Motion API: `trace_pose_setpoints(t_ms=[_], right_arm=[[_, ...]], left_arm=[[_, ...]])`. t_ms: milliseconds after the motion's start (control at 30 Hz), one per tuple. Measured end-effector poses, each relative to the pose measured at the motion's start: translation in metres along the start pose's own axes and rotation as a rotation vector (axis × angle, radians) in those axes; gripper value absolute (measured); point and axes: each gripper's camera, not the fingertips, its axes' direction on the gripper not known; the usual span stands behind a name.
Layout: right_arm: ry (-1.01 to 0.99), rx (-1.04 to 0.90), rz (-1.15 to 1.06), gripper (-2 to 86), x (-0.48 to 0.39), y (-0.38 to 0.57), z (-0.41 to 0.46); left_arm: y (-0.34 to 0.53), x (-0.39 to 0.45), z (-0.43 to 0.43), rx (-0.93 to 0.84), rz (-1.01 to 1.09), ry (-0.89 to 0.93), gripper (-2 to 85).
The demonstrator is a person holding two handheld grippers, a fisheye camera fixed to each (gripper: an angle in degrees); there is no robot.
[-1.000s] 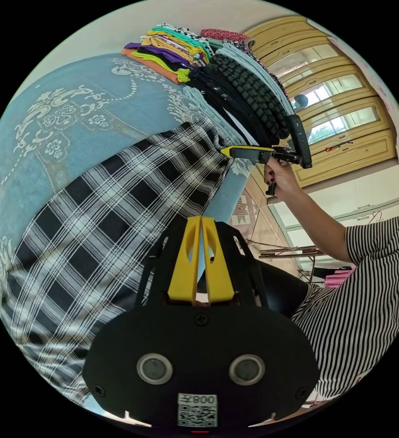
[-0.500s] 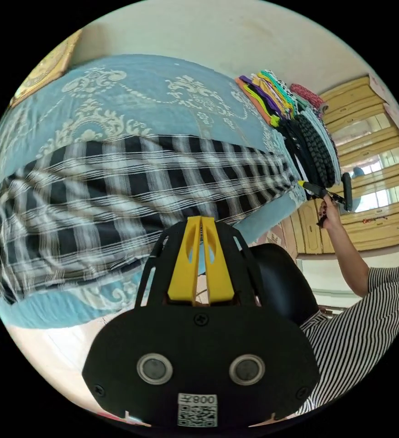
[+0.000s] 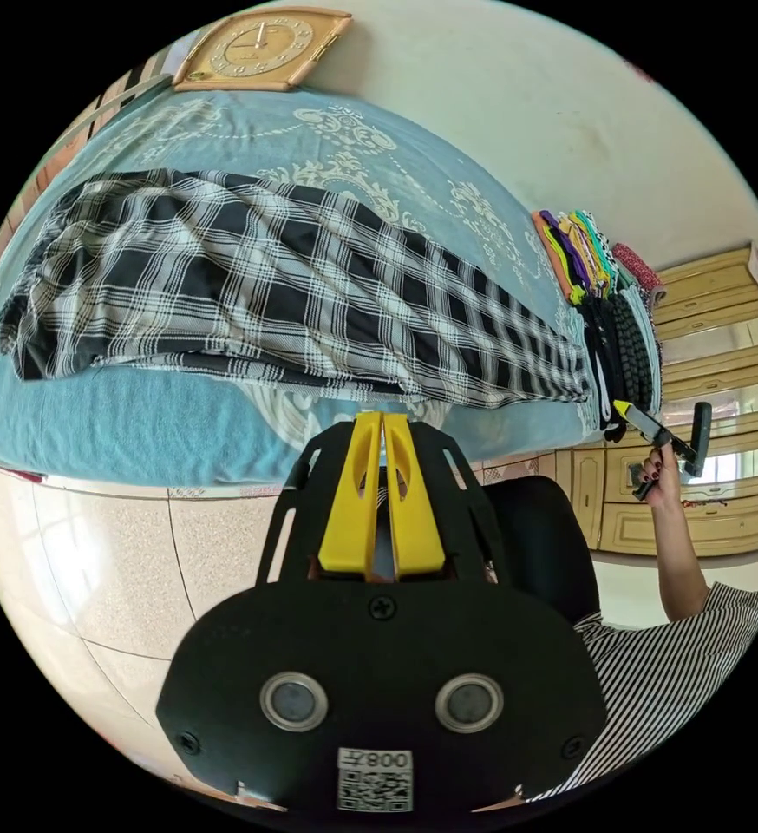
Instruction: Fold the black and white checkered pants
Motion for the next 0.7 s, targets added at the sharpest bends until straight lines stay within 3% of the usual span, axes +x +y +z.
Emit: trace_pose_setpoints(t_ms=[367, 700], right_arm=[[-0.152, -0.135, -0.173, 0.0, -0.102, -0.043, 0.069], [-0.252, -0.177, -0.400, 0.2, -0.206, -0.148, 0.144]], left_arm=[[-0.011, -0.029, -0.035, 0.011, -0.074, 0.171, 0.7], [-0.053, -0.037, -0.103, 0.119, 0.080, 0.219, 1.0]])
